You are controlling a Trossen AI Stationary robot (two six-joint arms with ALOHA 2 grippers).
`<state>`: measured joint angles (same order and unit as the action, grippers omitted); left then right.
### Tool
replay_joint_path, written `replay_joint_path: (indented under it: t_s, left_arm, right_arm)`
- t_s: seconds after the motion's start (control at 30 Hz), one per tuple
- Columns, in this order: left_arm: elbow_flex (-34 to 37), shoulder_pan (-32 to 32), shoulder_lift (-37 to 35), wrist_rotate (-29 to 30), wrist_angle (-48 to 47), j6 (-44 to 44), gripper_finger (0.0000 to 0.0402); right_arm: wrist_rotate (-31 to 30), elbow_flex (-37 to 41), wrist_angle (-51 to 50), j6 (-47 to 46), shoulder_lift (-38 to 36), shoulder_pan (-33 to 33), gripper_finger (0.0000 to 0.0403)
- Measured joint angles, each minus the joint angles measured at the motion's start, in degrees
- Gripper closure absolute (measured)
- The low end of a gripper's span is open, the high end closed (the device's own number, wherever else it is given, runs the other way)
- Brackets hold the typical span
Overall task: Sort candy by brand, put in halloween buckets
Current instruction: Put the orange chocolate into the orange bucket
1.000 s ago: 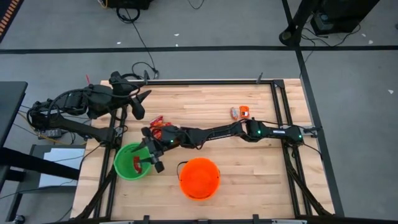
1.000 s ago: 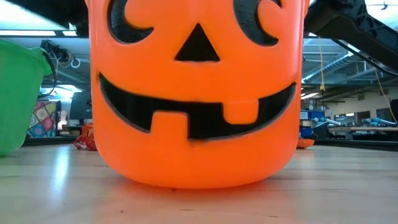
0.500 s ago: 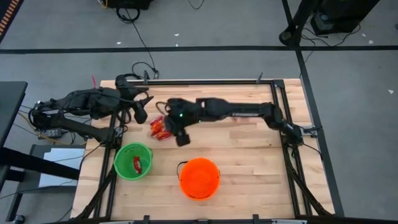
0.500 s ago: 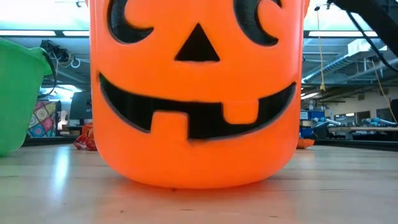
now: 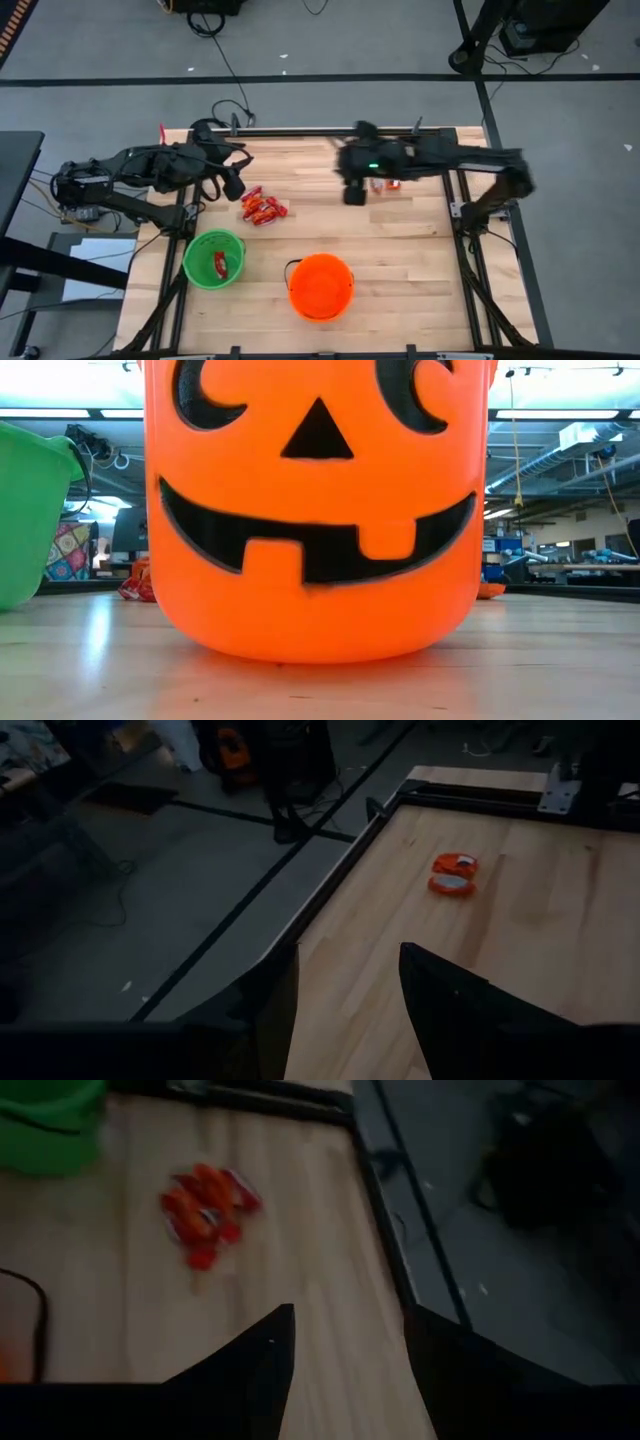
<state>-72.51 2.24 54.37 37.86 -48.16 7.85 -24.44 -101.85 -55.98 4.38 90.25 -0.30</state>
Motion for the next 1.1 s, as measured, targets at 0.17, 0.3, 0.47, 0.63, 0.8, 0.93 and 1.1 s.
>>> replay_joint_path:
  t_s: [0.17, 0.3, 0.47, 0.63, 0.8, 0.93, 1.1]
  left_arm:
    - [0.00, 0.00, 0.33, 1.25, 0.29, 0.14, 0.0220]
    - [0.04, 0.00, 1.19, 1.29, 0.41, 0.21, 0.0220]
    - [0.04, -1.35, 3.95, 1.57, 0.32, 0.36, 0.0220]
    - [0.04, -3.96, 8.70, -0.16, 1.05, 2.97, 0.0220]
    - [0.05, -8.26, 11.90, -7.41, 3.27, 9.62, 0.0220]
    - [0.04, -12.28, 12.04, -17.23, 2.69, 16.62, 0.0220]
    - [0.02, -18.68, 12.07, -23.09, -6.59, 20.32, 0.0220]
  right_arm:
    - [-2.38, 14.91, 0.34, -7.61, -12.77, -0.11, 0.0202]
    - [-2.58, 24.53, 0.98, -10.68, -20.96, -0.65, 0.0202]
    - [-2.58, 31.90, 1.00, -9.66, -27.47, -2.67, 0.0201]
    - [-3.60, 33.42, 2.26, -4.52, -29.82, -4.45, 0.0203]
    - [-3.21, 33.29, 6.22, -4.52, -32.12, -5.20, 0.0203]
    - [-1.06, 33.29, 6.38, -9.48, -35.18, -5.13, 0.0204]
    - [0.58, 33.29, 6.79, -16.29, -39.54, -5.16, 0.0204]
